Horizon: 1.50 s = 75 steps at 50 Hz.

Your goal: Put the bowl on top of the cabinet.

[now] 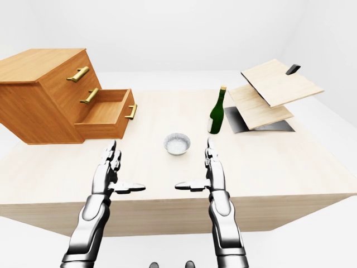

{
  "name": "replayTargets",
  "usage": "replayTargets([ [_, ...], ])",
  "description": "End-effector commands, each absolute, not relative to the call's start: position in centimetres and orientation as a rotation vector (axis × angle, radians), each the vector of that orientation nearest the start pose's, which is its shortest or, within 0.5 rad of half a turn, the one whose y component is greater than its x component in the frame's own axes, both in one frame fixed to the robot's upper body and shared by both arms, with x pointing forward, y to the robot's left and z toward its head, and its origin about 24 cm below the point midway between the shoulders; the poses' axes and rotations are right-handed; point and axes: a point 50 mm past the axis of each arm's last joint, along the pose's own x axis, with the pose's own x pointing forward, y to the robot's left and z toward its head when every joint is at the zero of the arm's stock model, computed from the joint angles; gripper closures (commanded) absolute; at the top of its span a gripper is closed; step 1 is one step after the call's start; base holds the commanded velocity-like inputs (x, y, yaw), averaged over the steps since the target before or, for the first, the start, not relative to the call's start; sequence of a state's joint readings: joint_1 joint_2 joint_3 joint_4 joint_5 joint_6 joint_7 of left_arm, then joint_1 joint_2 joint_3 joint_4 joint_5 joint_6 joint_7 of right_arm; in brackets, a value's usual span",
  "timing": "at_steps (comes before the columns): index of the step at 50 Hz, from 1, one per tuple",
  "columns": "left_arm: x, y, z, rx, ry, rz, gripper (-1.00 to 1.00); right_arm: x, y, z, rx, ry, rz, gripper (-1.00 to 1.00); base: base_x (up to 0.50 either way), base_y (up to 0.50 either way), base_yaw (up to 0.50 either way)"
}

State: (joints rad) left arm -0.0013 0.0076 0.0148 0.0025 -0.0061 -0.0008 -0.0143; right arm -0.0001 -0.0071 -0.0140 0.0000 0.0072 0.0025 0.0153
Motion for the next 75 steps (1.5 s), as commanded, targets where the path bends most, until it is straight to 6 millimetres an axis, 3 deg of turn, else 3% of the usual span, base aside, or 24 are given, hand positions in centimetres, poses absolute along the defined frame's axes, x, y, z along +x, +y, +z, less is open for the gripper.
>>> replayTargets([
  [1,25.4,16.0,4.1,0.008,0.001,-0.001,-1.0,25.3,-15.9,4.1,-0.004,0.008,0.005,-1.0,0.0,0.0,0.0],
  [8,25.3,16.0,4.8,0.013,-0.011,-0.001,-1.0,25.4,-15.9,4.1,-0.004,0.009,0.005,-1.0,0.0,0.0,0.0],
  [12,24.9,15.9,6.3,0.018,-0.042,-0.006,-1.0,25.4,-15.9,4.1,-0.005,0.01,0.004,-1.0,0.0,0.0,0.0],
  [21,23.0,15.8,12.3,0.023,-0.306,-0.021,-1.0,25.3,-16.0,4.5,-0.018,0.01,0.001,-1.0,0.0,0.0,0.0],
  [23,22.9,15.8,12.8,0.025,-0.324,-0.021,-1.0,25.3,-16.0,4.5,-0.02,0.011,0.001,-1.0,0.0,0.0,0.0],
  [27,21.3,16.0,16.6,0.028,-0.502,-0.025,-1.0,25.3,-16.1,5.1,-0.021,0.003,-0.004,-1.0,0.0,0.0,0.0],
  [40,18.6,16.3,21.2,0.051,-0.747,-0.022,-1.0,24.9,-16.3,7.3,0.005,-0.083,0.007,-1.0,0.0,0.02,0.0],
  [75,17.5,16.2,22.5,0.074,-0.824,-0.03,-1.0,24.7,-16.1,7.3,0.006,-0.086,0.018,-1.0,0.0,0.5,0.0],
])
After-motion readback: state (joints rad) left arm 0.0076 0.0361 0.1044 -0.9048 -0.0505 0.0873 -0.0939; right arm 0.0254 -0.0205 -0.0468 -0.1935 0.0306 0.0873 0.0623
